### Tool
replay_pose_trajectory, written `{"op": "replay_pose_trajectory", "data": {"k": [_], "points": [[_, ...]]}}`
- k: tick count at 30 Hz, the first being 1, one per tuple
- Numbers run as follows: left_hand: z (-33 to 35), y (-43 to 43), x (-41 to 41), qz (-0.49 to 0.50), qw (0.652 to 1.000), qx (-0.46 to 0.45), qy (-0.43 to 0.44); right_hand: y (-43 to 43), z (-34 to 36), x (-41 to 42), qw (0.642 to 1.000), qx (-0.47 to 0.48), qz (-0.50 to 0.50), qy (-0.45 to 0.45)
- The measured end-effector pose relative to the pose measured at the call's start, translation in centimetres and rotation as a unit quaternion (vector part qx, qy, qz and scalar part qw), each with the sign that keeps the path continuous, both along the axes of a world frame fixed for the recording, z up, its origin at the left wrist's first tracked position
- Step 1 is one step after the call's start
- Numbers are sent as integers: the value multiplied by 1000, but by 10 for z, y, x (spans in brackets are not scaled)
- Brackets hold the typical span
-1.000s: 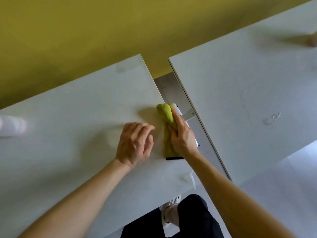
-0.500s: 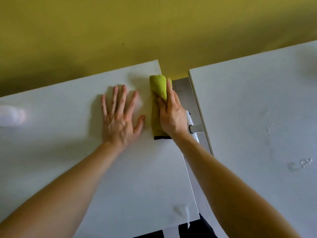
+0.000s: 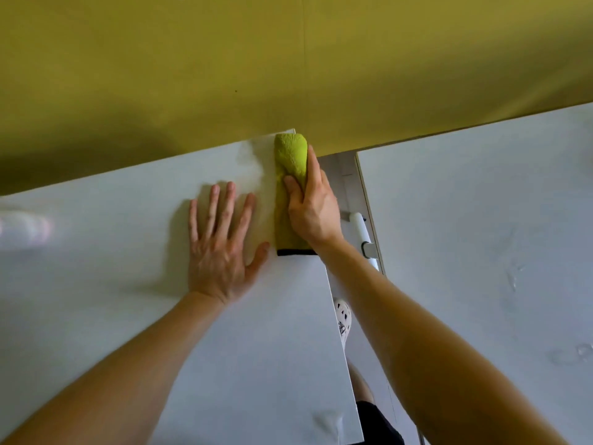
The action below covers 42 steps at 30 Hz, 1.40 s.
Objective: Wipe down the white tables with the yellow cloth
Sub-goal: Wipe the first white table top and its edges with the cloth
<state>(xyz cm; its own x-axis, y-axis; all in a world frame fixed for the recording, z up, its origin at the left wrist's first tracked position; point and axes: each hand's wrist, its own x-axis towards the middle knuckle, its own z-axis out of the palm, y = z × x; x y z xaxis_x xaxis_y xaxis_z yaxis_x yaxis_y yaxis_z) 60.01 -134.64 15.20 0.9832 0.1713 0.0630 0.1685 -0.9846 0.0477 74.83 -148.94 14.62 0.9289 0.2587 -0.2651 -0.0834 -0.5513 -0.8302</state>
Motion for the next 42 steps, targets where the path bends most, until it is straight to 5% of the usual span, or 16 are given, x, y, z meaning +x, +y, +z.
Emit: {"op": "replay_pose_trajectory", "data": {"k": [8, 15, 21, 27, 34, 42], "points": [[5, -24, -27, -8, 999, -31, 27, -40, 6, -56, 999, -11, -19, -30], [4, -22, -23, -11, 999, -26, 26, -4, 6, -3, 996, -29, 9, -89], [5, -22, -22, -15, 999, -43, 19, -77, 16, -104, 995, 2, 77, -58], [2, -23, -22, -10, 999, -28, 19, -7, 4, 14, 998, -22, 37, -56], [3, -23, -22, -12, 999, -39, 4, -97, 15, -126, 994, 5, 100, -39], [-1, -22, -22, -13, 1000, -14, -16, -23, 1, -8, 995, -15, 57, -77]]}}
